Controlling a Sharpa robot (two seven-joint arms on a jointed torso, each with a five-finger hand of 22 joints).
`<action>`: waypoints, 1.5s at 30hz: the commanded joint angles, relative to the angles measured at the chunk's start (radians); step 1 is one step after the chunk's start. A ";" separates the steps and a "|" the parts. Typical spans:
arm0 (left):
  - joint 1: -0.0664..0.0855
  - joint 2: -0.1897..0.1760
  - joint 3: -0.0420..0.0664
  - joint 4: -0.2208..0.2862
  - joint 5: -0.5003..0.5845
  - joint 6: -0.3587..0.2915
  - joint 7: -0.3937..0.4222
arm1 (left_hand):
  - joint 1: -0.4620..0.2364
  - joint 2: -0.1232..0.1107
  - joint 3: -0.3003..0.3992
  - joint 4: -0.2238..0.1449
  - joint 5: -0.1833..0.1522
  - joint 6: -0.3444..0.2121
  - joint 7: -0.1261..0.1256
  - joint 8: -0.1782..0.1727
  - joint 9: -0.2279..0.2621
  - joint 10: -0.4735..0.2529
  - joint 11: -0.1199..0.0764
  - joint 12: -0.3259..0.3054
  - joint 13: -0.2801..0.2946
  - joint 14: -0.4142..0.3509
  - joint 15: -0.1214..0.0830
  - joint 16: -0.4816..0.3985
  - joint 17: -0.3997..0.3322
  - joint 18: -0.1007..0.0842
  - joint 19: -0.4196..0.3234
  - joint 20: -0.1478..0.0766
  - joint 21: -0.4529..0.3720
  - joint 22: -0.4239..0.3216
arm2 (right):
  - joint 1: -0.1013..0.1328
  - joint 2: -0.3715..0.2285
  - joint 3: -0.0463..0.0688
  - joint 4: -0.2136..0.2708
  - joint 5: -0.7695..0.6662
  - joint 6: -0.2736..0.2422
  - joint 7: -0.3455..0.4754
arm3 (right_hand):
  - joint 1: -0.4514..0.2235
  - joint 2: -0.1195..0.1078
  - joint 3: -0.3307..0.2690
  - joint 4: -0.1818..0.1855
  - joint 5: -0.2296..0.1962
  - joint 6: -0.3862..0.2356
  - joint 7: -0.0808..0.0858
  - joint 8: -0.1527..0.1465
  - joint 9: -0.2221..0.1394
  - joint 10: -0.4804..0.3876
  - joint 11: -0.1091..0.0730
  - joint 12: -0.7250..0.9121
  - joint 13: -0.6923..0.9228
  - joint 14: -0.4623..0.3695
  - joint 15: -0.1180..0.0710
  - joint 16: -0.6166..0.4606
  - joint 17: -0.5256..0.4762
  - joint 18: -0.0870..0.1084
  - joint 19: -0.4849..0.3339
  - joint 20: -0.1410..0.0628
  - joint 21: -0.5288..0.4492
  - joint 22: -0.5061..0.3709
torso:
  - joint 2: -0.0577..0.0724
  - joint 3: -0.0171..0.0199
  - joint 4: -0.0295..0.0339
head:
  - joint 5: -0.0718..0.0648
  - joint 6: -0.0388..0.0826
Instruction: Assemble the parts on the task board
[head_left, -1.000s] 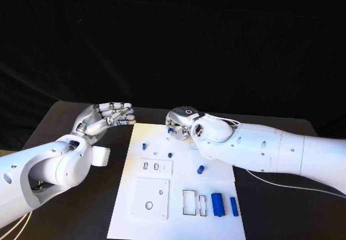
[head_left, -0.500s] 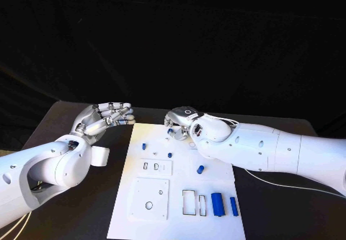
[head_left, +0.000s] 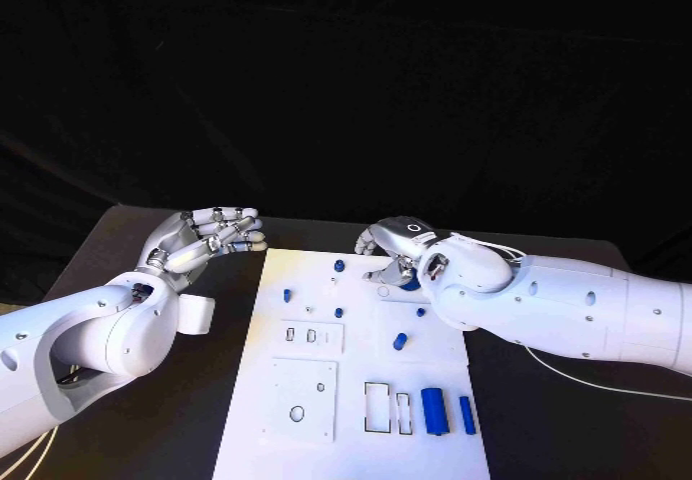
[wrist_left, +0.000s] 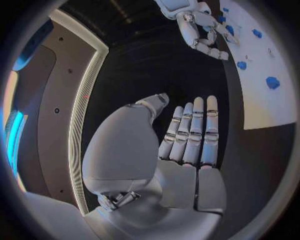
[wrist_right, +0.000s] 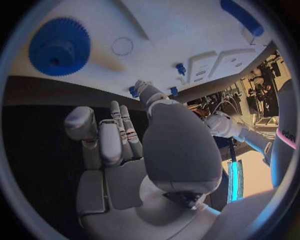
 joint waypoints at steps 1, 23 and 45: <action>0.001 0.002 0.001 -0.004 0.007 0.023 0.008 | -0.010 0.002 0.001 0.001 -0.002 -0.001 0.019 -0.006 -0.001 -0.002 0.005 -0.006 0.001 -0.003 0.004 -0.004 0.002 0.010 0.000 0.002 0.003 0.002 | 0.003 -0.063 0.002 0.057 0.116 -0.047 -0.021 | 0.010 -0.004 0.019 0.020 0.008 0.019 0.002 -0.002 -0.001 0.052 -0.005 0.020 0.003 0.018 -0.008 0.023 0.037 -0.004 0.028 -0.004 0.030 0.040 | -0.002 0.0023 -0.0059 | -0.001 0.005; 0.000 0.019 0.000 -0.026 0.009 0.041 0.006 | -0.010 0.002 0.001 0.001 -0.002 -0.001 0.019 -0.006 -0.001 -0.002 0.005 -0.006 0.001 -0.003 0.004 -0.004 0.002 0.010 0.000 0.002 0.003 0.002 | 0.002 -0.169 0.003 0.037 0.434 0.069 -0.063 | 0.084 0.020 -0.280 0.164 0.018 -0.100 -0.022 0.115 0.069 0.286 -0.050 0.991 1.018 0.065 -0.043 0.154 0.301 -0.039 0.121 -0.036 0.155 0.239 | -0.002 0.0087 -0.0071 | -0.014 0.008; 0.000 0.015 0.000 -0.025 0.009 0.040 0.003 | -0.010 0.003 0.001 0.000 -0.002 0.000 0.019 -0.007 -0.001 -0.002 0.005 -0.006 0.001 -0.003 0.005 -0.005 0.003 0.010 -0.001 0.002 0.004 0.002 | -0.017 -0.129 0.002 -0.004 0.389 0.057 -0.077 | 0.078 0.040 -0.261 0.162 0.017 -0.095 -0.022 0.182 0.085 0.437 -0.046 1.300 1.358 0.087 -0.036 0.196 0.437 -0.053 0.159 -0.030 0.204 0.311 | 0.002 0.0106 -0.0033 | -0.014 -0.004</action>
